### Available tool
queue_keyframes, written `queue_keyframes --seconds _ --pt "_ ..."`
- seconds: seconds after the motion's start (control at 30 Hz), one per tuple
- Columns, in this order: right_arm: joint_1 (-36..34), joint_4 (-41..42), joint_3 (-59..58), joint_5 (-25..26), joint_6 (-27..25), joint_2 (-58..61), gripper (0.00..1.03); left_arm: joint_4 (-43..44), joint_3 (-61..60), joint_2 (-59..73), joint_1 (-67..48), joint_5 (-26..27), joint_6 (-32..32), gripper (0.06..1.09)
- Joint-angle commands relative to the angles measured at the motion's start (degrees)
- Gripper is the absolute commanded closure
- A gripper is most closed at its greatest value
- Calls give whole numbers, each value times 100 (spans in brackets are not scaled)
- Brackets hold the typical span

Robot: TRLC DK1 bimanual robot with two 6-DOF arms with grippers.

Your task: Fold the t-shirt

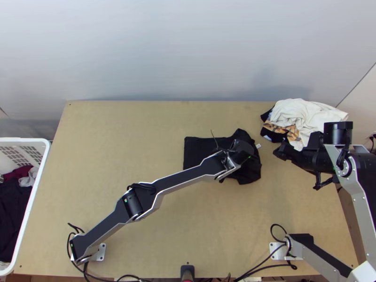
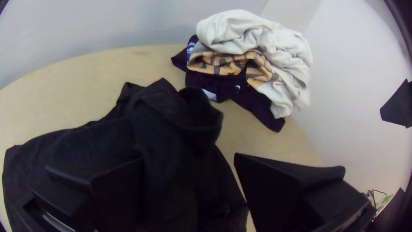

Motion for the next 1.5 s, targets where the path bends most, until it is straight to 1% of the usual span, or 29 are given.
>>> queue_keyframes --seconds 0.0,0.13,0.23,0.3,0.37,0.47,0.6,0.7,0.87,0.93,1.07,1.13,1.23,1.4,1.47 --pt "-25 13 -69 -1 20 -23 4 -823 271 -366 77 267 -281 10" --pt "2 180 -271 -1 29 -49 4 -1315 218 -981 367 285 -281 10" --pt "195 391 -315 -10 29 21 4 -1588 42 -1588 675 294 -211 10" --pt "389 576 -280 -28 38 215 4 -1834 -98 -1983 859 294 -35 10" --pt "573 769 -139 -89 152 522 4 -2080 -300 -2361 1044 294 97 10" --pt "854 1050 80 -230 240 1058 4 -2484 -793 -2844 1378 267 150 10" --pt "1320 1666 309 -238 345 1797 4 -2370 -2049 -3592 1694 118 194 10" --pt "1593 1815 748 -265 389 2596 4 -2212 -2717 -4005 1721 48 194 10" --pt "1804 2202 1399 -379 389 3897 4 -2282 -3034 -4172 1729 48 194 10" --pt "1883 2237 1619 -388 389 4310 4 -2317 -3148 -4198 1747 48 194 10" --pt "1962 2254 1504 -388 275 4759 4 -2317 -3394 -4251 1756 48 299 10" --pt "1900 2272 1170 -388 170 4706 4 -2317 -3464 -4260 1791 48 369 10" --pt "1716 2272 467 -388 29 4249 4 -2317 -3500 -4251 1861 48 378 10" --pt "1259 2237 -798 -388 -112 2799 4 -2317 -3614 -4260 1879 48 413 10" --pt "1004 2202 -1291 -388 -261 2192 4 -2309 -3719 -4260 1879 56 413 10"
